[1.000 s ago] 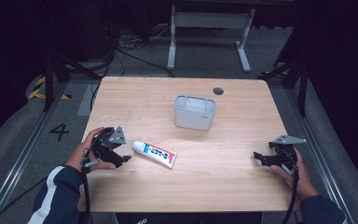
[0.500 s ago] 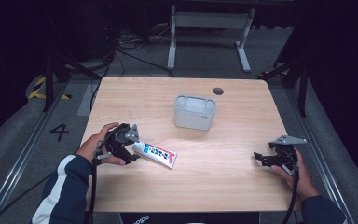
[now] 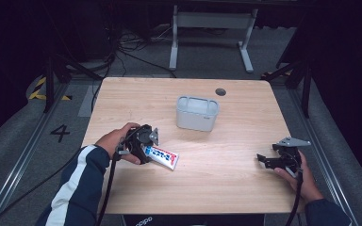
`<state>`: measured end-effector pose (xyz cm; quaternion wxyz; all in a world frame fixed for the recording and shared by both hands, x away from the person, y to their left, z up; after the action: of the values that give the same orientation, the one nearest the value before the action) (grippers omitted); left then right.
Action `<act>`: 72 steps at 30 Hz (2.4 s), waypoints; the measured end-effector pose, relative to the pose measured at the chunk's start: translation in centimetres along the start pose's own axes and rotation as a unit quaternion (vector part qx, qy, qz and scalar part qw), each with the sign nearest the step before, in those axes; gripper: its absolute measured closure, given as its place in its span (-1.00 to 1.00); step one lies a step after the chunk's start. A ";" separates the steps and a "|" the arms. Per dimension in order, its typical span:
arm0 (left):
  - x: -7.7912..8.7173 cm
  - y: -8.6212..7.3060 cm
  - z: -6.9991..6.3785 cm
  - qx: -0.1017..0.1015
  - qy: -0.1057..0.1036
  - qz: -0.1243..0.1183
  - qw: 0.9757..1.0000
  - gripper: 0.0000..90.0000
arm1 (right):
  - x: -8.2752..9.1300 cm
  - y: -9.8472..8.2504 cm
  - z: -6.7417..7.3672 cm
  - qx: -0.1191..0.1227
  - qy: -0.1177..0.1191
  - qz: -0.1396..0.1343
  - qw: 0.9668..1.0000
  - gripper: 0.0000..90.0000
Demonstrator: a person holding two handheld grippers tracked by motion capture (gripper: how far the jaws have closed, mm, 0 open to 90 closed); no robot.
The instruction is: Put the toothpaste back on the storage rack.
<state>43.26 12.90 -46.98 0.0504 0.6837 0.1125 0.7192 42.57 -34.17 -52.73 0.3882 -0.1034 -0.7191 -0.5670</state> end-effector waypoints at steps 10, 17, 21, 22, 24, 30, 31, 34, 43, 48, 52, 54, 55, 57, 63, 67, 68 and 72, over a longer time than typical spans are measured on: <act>-1.3 0.7 0.4 -0.008 -0.025 0.011 1.000 -0.40 | 0.0 0.0 0.0 -0.001 0.000 -0.001 1.000 -0.67; -2.3 1.7 0.3 -0.023 -0.044 0.024 0.998 -0.34 | 0.1 -0.1 0.0 -0.001 -0.001 -0.001 1.000 -0.67; -2.8 1.9 0.4 -0.020 -0.047 0.026 0.998 -0.31 | 0.1 -0.1 0.0 -0.001 -0.001 -0.001 1.000 -0.67; -2.9 2.0 0.4 -0.023 -0.052 0.031 0.998 -0.31 | 0.1 -0.1 0.0 -0.001 -0.001 -0.001 1.000 -0.67; -3.3 2.0 0.5 -0.023 -0.053 0.037 0.998 -0.28 | 0.1 -0.1 0.0 -0.001 -0.001 -0.001 1.000 -0.67; -3.9 2.4 0.5 -0.020 -0.060 0.041 0.997 -0.28 | 0.1 -0.1 0.0 -0.001 -0.001 -0.001 1.000 -0.67; -3.9 2.4 0.5 -0.022 -0.063 0.042 0.997 -0.28 | 0.1 -0.1 0.0 -0.001 -0.001 -0.001 1.000 -0.67; -4.0 2.7 0.4 -0.027 -0.064 0.039 0.997 -0.26 | 0.1 -0.1 0.0 -0.001 -0.001 -0.001 1.000 -0.67; -4.0 3.0 0.3 -0.029 -0.067 0.034 0.997 -0.17 | 0.1 -0.1 0.0 -0.001 -0.001 -0.001 1.000 -0.67; -3.8 2.9 0.4 -0.030 -0.067 0.034 0.997 -0.03 | 0.1 -0.1 0.0 -0.001 -0.001 -0.001 1.000 -0.67; -3.7 2.9 0.4 -0.029 -0.062 0.035 0.997 0.05 | 0.1 -0.1 0.0 -0.001 -0.001 -0.001 1.000 -0.67; -3.6 2.9 0.5 -0.033 -0.056 0.037 0.997 0.11 | 0.1 -0.1 0.0 -0.001 -0.001 -0.001 1.000 -0.67; -3.5 2.8 0.5 -0.033 -0.055 0.038 0.997 0.14 | 0.1 -0.1 0.0 -0.001 -0.001 -0.001 1.000 -0.67; -3.5 2.8 0.5 -0.033 -0.056 0.037 0.997 0.17 | 0.1 -0.1 0.0 -0.001 -0.001 -0.001 1.000 -0.67; -3.8 3.1 0.5 -0.026 -0.051 0.045 0.997 0.06 | 0.1 -0.1 0.0 -0.001 -0.001 -0.001 1.000 -0.67; -3.8 3.2 0.5 -0.021 -0.052 0.043 0.998 -0.03 | 0.1 -0.1 0.0 -0.001 -0.001 -0.001 1.000 -0.67; -3.8 3.2 0.5 -0.021 -0.052 0.043 0.998 -0.04 | 0.1 -0.1 0.0 -0.001 -0.001 -0.001 1.000 -0.67; -4.0 3.4 0.5 -0.013 -0.057 0.033 0.998 -0.08 | 0.1 -0.1 0.0 -0.001 -0.001 -0.001 1.000 -0.67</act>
<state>44.23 8.78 -50.02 0.0421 0.7264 0.0779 0.6815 42.46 -34.19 -52.73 0.3869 -0.1036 -0.7190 -0.5680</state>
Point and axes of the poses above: each handheld gripper's, and its own axes: x roughly backward along the jaws, y roughly out of its top, z roughly to its left, the point moved 6 cm from there along -x, roughly forward along the jaws, and after that the axes turned 5 degrees about -y, right-handed, at the moved point
